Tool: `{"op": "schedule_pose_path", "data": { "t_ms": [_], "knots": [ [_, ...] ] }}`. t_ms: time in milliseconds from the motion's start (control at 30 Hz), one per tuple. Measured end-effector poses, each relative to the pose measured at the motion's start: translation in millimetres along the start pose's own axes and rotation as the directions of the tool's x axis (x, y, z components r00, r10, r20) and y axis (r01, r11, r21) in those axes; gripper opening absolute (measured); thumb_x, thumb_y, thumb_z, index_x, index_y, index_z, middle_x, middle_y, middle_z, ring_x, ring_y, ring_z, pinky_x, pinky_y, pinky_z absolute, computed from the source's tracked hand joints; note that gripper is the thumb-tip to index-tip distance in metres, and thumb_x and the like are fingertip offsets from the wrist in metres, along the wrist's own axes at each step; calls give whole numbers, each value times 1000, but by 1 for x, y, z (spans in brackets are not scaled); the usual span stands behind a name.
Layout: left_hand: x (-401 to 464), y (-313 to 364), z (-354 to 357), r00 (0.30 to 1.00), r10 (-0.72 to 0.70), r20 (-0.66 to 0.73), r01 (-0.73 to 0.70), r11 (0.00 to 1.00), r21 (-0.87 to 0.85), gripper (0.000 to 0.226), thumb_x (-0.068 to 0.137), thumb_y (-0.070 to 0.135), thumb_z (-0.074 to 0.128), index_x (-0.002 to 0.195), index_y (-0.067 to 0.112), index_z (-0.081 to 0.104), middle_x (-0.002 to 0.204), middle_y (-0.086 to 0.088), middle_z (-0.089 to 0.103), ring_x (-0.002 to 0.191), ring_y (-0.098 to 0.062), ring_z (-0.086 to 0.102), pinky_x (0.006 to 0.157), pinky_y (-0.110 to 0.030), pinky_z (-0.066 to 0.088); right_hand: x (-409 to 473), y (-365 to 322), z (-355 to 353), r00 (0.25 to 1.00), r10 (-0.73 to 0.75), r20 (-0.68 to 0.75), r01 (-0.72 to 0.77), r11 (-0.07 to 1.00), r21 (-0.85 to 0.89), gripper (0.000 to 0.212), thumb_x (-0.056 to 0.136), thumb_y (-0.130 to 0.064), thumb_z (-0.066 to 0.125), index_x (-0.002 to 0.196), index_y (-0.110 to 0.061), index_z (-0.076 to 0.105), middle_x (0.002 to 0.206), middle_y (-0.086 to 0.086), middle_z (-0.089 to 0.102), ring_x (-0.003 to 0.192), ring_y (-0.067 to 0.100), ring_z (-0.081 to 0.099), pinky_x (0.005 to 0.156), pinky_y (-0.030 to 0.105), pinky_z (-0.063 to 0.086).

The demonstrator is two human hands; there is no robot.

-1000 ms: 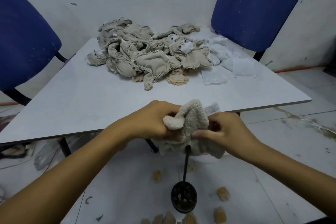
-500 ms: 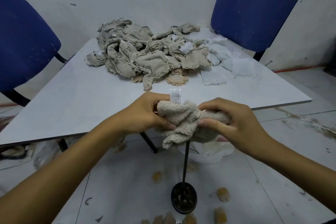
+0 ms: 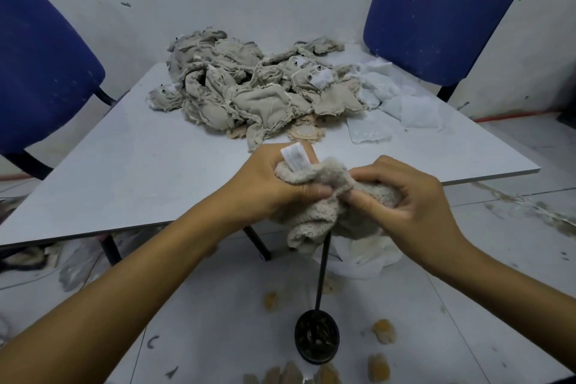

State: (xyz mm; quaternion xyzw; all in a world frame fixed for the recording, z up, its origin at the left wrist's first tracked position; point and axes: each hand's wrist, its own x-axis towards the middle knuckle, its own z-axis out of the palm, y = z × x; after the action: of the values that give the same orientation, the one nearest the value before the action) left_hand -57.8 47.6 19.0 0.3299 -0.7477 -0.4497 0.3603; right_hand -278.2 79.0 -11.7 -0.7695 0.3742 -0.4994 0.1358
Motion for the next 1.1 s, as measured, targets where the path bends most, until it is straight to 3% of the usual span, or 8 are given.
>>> {"op": "schedule_pose_path", "data": {
  "t_ms": [267, 433, 600, 667, 733, 800, 933, 1100],
  "knots": [
    [1, -11, 2, 988, -97, 119, 34, 896, 443, 27, 73, 11, 85, 90, -2, 68, 89, -12, 70, 87, -29, 65, 78, -47, 52, -6, 11, 12, 965, 58, 257, -33, 994, -103, 19, 81, -33, 74, 86, -14, 76, 78, -20, 59, 75, -7, 57, 68, 11, 40],
    [-1, -5, -2, 996, -51, 79, 44, 995, 89, 17, 77, 10, 78, 75, 22, 66, 70, 9, 63, 66, -6, 58, 60, -19, 46, 7, -1, -9, 939, 160, 304, -175, 984, 22, 25, 77, -43, 70, 93, -25, 75, 84, -12, 67, 80, 7, 65, 66, 16, 50],
    [27, 16, -27, 936, 10, -352, -56, 991, -121, 17, 78, 10, 76, 89, 21, 70, 90, 0, 73, 87, -17, 71, 76, -33, 59, 74, -1, -32, 979, 190, 74, -202, 953, 224, 38, 83, -30, 78, 118, -38, 64, 114, -13, 66, 99, 4, 67, 72, 17, 57],
    [34, 8, -35, 907, -117, -405, 164, 983, 82, 32, 79, 11, 78, 103, 25, 62, 111, -3, 66, 95, -20, 67, 81, -40, 59, 85, 21, -18, 974, 218, 62, -224, 969, 104, 44, 90, -21, 72, 127, -37, 54, 117, -8, 64, 102, 4, 64, 80, 16, 53],
    [34, -7, -34, 878, -106, -467, 368, 774, 515, 50, 79, 14, 77, 120, 29, 53, 122, -6, 52, 106, -25, 56, 89, -42, 53, 82, 50, -4, 964, 243, 108, -226, 963, -147, 47, 96, -10, 61, 136, -32, 48, 123, 1, 59, 109, 12, 58, 87, 20, 48],
    [35, -17, -27, 928, 91, -362, 232, 620, 750, 50, 82, 10, 72, 127, 23, 57, 120, -9, 50, 115, -27, 47, 98, -35, 40, 77, 78, 3, 918, 330, 217, -226, 889, -398, 59, 95, -1, 53, 147, -26, 40, 135, 13, 48, 123, 26, 47, 99, 36, 44],
    [47, -24, -15, 1000, -13, -10, 16, 667, 745, 18, 91, 13, 65, 107, 18, 74, 107, 1, 67, 100, -12, 59, 84, -14, 41, 76, 106, 3, 882, 400, 251, -117, 699, -705, 61, 99, -17, 49, 154, -30, 27, 152, 9, 38, 132, 32, 34, 100, 47, 42],
    [57, -34, -18, 983, -126, -134, 183, 743, 644, 8, 92, 27, 67, 98, 22, 69, 85, 9, 68, 79, 0, 60, 74, -19, 48, 93, 111, 2, 914, 345, 214, -118, 731, -672, 39, 91, -7, 57, 129, -11, 53, 117, 17, 58, 105, 35, 48, 82, 45, 46]
  ]
}}
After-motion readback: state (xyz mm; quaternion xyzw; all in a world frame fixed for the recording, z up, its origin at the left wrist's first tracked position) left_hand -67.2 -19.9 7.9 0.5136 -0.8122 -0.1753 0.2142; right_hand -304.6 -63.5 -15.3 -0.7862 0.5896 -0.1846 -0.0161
